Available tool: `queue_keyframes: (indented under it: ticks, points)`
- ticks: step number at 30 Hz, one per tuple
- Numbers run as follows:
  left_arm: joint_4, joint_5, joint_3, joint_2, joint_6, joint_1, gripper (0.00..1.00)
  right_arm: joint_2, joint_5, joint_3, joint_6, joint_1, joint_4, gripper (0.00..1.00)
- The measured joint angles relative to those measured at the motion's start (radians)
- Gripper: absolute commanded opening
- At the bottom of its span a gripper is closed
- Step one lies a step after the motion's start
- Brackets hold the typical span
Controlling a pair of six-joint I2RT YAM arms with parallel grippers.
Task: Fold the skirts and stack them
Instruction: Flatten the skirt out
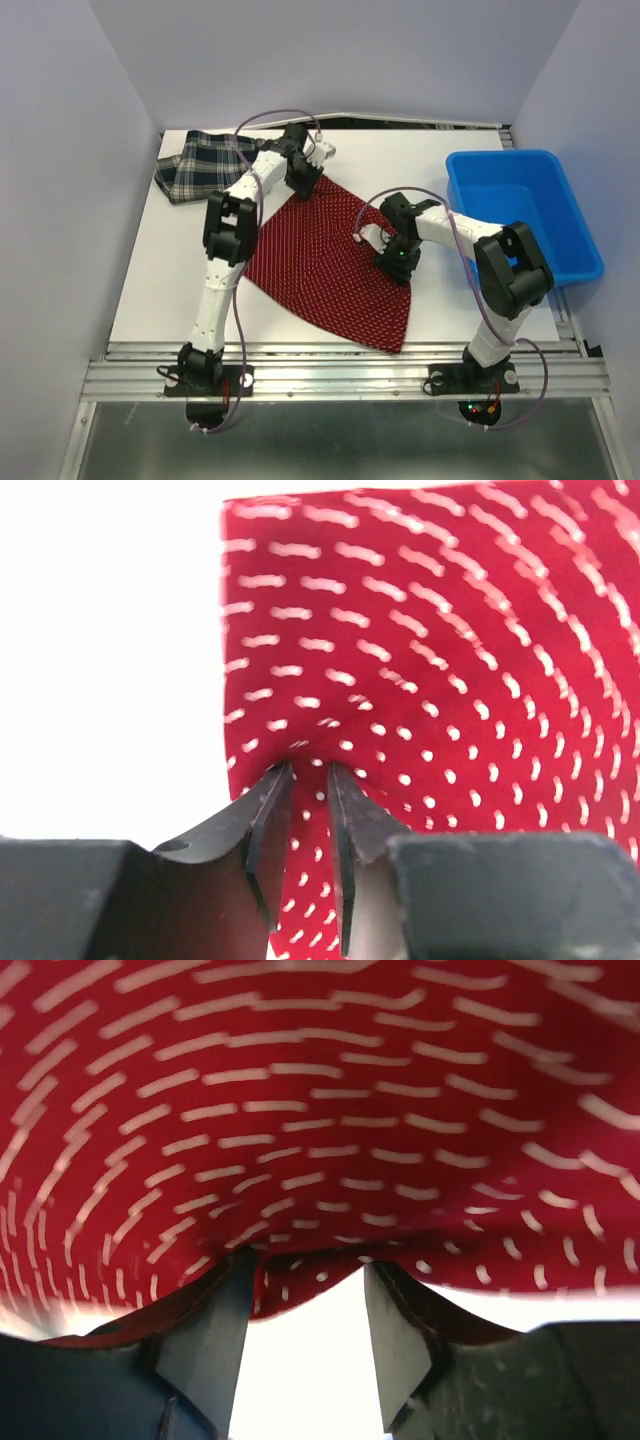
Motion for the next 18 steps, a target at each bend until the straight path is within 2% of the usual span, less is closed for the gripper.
queue_keyframes:
  ticks: [1,3,4,5,6,8,11,15,18]
  points:
    - [0.006,0.000,0.167,0.098,-0.001,-0.003,0.42,-0.006,-0.031,-0.006,0.005,0.047,-0.028,0.56]
    - [-0.023,-0.004,0.377,0.220,0.005,-0.008,0.50,-0.008,-0.100,-0.003,0.015,0.125,-0.080,0.57]
    - [-0.018,-0.008,0.458,0.267,0.004,-0.013,0.53,-0.006,-0.139,0.005,0.020,0.153,-0.109,0.58]
    - [-0.008,-0.008,0.461,0.273,0.005,-0.014,0.55,-0.006,-0.199,0.022,0.029,0.190,-0.143,0.58]
    - [0.009,-0.008,0.426,0.262,0.004,-0.014,0.57,-0.006,-0.235,0.042,0.036,0.208,-0.168,0.57]
    - [0.090,-0.008,0.240,0.160,0.003,-0.014,0.61,-0.003,-0.300,0.115,0.059,0.218,-0.226,0.57]
    - [0.128,-0.010,0.002,-0.005,0.002,-0.013,0.62,-0.017,-0.360,0.247,0.110,0.179,-0.220,0.57]
    - [0.127,-0.011,-0.183,-0.237,-0.015,-0.004,0.62,-0.052,-0.345,0.290,0.155,0.080,-0.158,0.53]
    - [0.186,0.002,-0.360,-0.459,-0.041,0.010,0.62,-0.039,-0.293,0.290,0.163,0.018,-0.109,0.51]
